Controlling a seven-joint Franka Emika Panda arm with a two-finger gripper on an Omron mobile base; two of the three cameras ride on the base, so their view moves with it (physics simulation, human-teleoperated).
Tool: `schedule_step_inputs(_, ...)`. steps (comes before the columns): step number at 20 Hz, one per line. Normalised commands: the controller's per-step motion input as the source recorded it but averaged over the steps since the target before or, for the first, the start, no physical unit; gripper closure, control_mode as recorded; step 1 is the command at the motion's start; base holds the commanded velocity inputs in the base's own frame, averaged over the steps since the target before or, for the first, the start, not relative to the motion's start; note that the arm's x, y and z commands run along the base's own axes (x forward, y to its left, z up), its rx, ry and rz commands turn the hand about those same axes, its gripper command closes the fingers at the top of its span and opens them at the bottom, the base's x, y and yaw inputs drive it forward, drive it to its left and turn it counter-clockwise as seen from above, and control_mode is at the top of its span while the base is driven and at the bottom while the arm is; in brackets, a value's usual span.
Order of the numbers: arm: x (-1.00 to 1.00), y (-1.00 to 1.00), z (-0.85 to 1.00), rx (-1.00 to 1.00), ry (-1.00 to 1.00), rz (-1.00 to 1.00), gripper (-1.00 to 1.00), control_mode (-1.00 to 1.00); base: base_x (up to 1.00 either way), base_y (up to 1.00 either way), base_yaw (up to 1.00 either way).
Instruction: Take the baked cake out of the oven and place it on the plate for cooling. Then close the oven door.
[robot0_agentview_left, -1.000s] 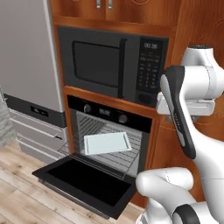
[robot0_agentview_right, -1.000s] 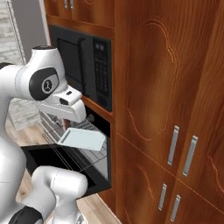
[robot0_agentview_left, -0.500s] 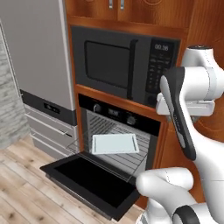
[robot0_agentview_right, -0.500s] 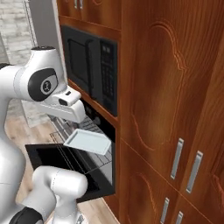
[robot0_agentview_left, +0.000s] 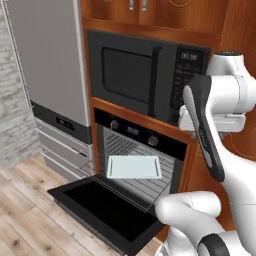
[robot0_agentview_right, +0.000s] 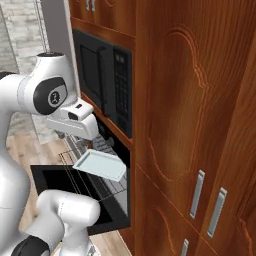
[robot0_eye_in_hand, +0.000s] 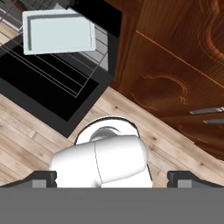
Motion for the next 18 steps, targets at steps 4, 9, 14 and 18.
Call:
schedule_step_inputs(4, 0.00, 0.00, 0.00, 0.00, 0.00, 0.00, -1.00, 1.00, 0.06, -0.09, 0.21)
schedule_step_inputs(9, 0.00, 0.00, 0.00, 0.00, 0.00, 0.00, -1.00, 1.00, 0.17, -0.07, 0.14)
schedule_step_inputs(14, 0.00, 0.00, 0.00, 0.00, 0.00, 0.00, -1.00, 1.00, 0.34, -0.01, 0.05)
schedule_step_inputs(18, 0.00, 0.00, 0.00, 0.00, 0.00, 0.00, -1.00, 1.00, 0.41, -0.16, 0.01)
